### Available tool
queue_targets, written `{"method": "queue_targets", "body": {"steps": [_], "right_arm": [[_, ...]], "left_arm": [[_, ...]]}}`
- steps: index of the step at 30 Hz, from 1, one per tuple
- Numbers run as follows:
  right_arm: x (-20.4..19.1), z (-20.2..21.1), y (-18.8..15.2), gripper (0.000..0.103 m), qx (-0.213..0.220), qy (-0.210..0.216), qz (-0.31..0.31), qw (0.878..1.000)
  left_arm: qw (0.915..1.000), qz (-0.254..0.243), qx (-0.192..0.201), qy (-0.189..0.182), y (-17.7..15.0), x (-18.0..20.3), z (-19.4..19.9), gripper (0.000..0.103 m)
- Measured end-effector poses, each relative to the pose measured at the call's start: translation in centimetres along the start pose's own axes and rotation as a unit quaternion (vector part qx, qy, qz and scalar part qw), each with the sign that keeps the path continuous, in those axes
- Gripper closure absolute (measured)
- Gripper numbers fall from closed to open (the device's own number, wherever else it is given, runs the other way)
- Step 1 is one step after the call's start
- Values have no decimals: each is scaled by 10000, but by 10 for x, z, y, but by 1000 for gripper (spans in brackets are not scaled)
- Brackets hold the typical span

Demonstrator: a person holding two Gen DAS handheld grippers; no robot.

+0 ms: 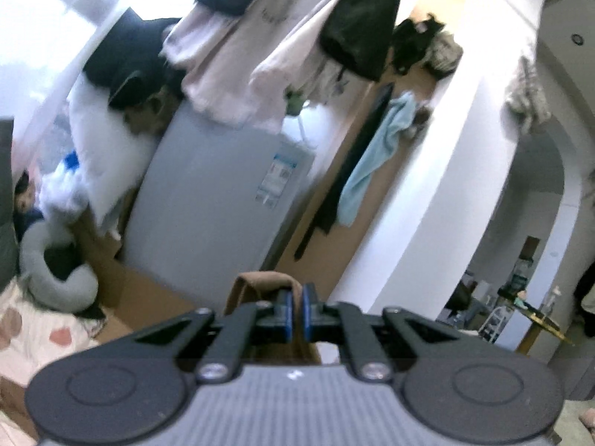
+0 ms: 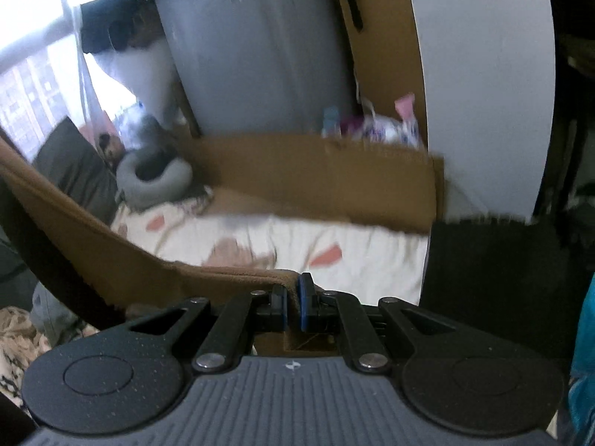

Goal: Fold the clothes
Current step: 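Lift the brown garment high with both grippers to shake it out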

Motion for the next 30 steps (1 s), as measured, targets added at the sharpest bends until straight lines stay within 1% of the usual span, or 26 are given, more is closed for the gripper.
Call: {"method": "queue_targets", "body": {"steps": [8,15,24,27,30], "right_arm": [[-29,45,72,99,604,5,512,9969],[-64,84,121,99,1017,33,879,9909],[-104,126,163,99,1486,-1,1051,9833],[-116,138,175,99,1599,0,1120,9808],[-126,139,180,99,1627,26,1163,9798]], "left_arm": [[9994,-15,352,66,32,21,56,97],[9983,116,539,174,44,24,100,97],[9978,48,656,-19,49,38,141,97],[9975,102,702,-41,51,35,152,97],[9973,216,698,32,49,25,157,97]]}}
Point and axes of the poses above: each gripper's, at about its wrist camera, not at the fingertips, and z roughly against the way its jaws point, x to its right, y to its top, the point moved 5 cm from there along -z, roughly the way its jaws point, and after that the axes turned 14 degrees about y, right-handed, at the moved point
